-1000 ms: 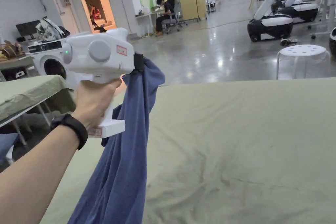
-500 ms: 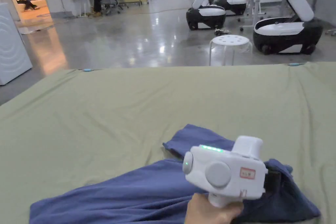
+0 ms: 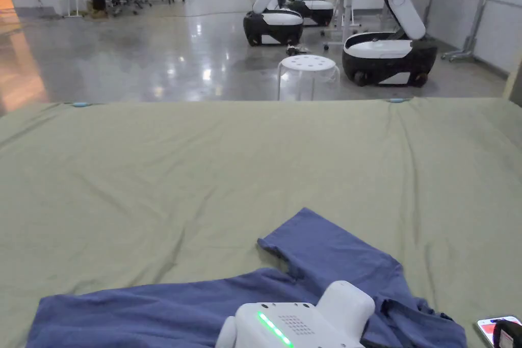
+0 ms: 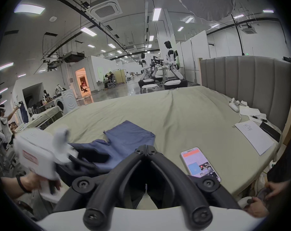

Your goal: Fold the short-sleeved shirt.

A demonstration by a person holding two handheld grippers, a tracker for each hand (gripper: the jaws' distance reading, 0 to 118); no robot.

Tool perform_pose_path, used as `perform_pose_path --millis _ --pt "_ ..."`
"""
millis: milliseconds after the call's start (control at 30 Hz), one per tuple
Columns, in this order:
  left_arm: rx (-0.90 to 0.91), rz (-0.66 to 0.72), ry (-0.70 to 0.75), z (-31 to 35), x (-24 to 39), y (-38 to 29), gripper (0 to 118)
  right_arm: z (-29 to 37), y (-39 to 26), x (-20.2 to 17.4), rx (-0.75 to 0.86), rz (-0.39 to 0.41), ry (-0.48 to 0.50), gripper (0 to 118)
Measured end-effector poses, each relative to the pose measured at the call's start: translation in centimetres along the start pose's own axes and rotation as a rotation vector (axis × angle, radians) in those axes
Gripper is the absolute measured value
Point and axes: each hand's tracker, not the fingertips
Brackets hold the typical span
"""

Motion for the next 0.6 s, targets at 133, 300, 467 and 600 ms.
perform_pose_path --millis 133,300,467,600 --pt "0.243 -0.086 0.288 10.7 -1.3 1.3 80 -0.4 1.1 -1.0 0.038 0.025 0.043 0" --pt "0.448 -0.083 0.544 22.2 -1.1 -0.3 80 -0.6 2.1 -2.5 0.079 0.064 0.088 0" --pt "0.482 0.006 0.735 27.8 0.3 -3.4 75 -0.4 2.0 -4.5 0.123 0.098 0.106 0" --pt "0.456 0.057 0.841 29.3 0.9 -5.4 9 -0.4 1.9 -5.5 0.122 0.109 0.146 0"
